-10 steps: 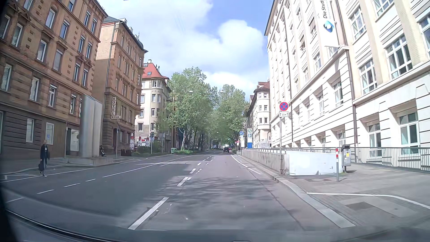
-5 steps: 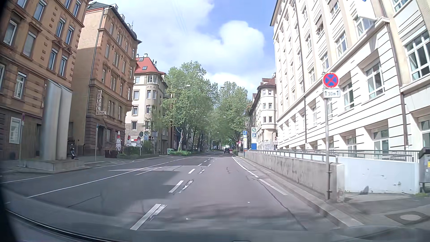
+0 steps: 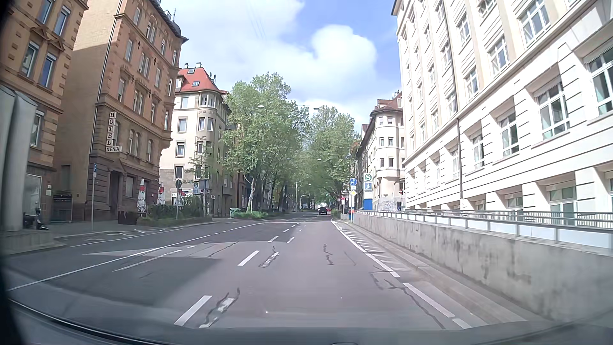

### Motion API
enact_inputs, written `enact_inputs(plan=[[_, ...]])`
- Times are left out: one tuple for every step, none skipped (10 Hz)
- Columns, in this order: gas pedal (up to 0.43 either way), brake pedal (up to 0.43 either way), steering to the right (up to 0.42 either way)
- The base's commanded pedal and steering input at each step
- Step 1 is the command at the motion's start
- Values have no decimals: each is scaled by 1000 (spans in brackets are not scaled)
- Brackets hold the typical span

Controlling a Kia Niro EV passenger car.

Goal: Follow the waypoints while adhering to traffic rules and regulations

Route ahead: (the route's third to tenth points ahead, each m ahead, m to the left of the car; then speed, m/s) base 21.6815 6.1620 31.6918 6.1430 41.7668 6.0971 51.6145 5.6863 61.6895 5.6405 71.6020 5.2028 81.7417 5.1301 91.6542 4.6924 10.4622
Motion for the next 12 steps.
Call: enact_inputs(plan=[[138, 0, 2], [138, 0, 2], [138, 0, 1], [138, 0, 1], [138, 0, 1], [138, 0, 1], [138, 0, 1], [138, 0, 1], [138, 0, 1], [138, 0, 1], [138, 0, 1], [138, 0, 1]])
